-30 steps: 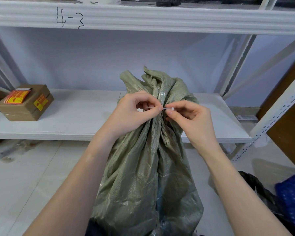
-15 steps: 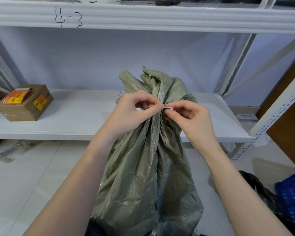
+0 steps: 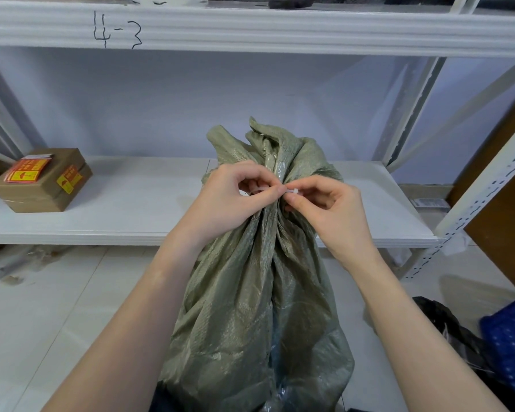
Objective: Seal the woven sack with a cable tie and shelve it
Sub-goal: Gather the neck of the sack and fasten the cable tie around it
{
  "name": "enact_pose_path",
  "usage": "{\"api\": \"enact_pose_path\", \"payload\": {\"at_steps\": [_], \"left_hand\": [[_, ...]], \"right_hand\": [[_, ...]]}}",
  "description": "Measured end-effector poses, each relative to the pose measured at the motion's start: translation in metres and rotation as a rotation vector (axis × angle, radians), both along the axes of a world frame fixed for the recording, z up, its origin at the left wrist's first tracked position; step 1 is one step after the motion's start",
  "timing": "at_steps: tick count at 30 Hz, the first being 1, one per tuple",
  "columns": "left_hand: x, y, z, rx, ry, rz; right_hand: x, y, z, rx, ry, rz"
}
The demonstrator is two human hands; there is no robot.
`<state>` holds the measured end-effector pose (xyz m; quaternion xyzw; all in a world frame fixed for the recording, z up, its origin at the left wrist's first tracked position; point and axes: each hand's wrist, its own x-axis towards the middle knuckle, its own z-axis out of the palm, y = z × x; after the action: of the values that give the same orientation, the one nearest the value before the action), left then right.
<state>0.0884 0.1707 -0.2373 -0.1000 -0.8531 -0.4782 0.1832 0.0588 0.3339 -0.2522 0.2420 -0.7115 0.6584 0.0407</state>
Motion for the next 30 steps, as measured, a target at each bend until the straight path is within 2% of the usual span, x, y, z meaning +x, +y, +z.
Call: {"api": "enact_pose_path", "payload": {"at_steps": [8,21,30], "left_hand": [[0.002,0.003,0.002,0.050,0.006,0.024],[0.005,0.013,0.003,0.011,0.084,0.013],[0.004,0.010,-0.003,-0.126,0.147,0.066]], "right_hand": [[-0.001,-0.002,0.001,-0.081,-0.065,0.075],[-0.002,-0.002,0.000,-0.122,0.018,0.178],[-0.002,-0.006,-0.006,-0.044,0.109,0.084]]}}
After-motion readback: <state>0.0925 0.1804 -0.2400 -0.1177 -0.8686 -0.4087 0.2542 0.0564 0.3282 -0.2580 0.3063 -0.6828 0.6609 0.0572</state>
